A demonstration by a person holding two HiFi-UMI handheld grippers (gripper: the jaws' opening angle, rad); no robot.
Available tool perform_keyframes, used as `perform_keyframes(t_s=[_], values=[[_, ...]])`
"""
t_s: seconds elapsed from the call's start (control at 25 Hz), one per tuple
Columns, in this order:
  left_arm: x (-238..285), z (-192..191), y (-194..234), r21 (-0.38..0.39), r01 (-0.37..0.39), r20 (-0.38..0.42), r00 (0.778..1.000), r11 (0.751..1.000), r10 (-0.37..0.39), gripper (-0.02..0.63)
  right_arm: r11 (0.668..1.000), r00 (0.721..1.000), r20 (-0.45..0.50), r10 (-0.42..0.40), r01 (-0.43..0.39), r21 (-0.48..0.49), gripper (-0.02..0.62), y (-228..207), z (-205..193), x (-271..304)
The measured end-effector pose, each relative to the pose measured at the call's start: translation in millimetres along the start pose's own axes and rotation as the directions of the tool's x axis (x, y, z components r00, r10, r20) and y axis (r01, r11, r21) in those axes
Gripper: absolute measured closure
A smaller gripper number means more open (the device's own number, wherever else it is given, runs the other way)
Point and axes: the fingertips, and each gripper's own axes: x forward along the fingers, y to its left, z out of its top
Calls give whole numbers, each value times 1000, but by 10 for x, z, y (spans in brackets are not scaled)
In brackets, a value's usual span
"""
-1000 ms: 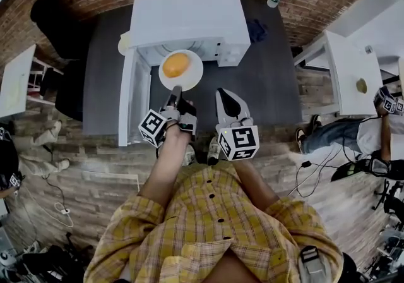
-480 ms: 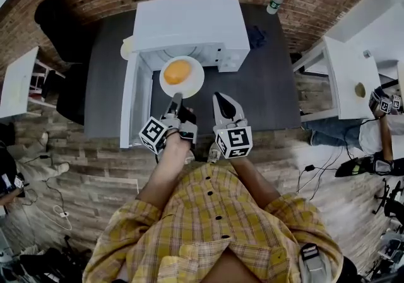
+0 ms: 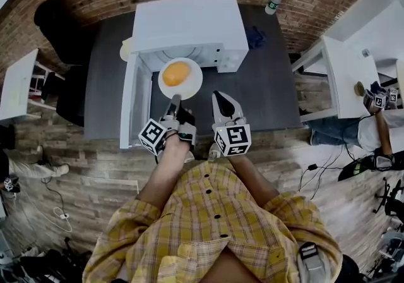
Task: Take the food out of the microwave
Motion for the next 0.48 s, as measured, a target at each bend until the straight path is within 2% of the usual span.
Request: perform_keyframes(t_s=[0.24, 0.4, 0.48], values=[[9, -16, -72, -17, 27, 6, 1000, 999, -27, 595, 1000, 1000, -3, 7, -7, 0, 595, 10, -13, 16], [8, -11, -48, 32, 14, -3, 1000, 999, -14, 595, 1000, 1000, -2, 13, -13, -2, 595, 27, -12, 33], [9, -20, -43, 19, 15, -2, 1000, 1000, -15, 595, 1000, 1000, -6, 17, -17, -3, 595, 37, -25, 39]])
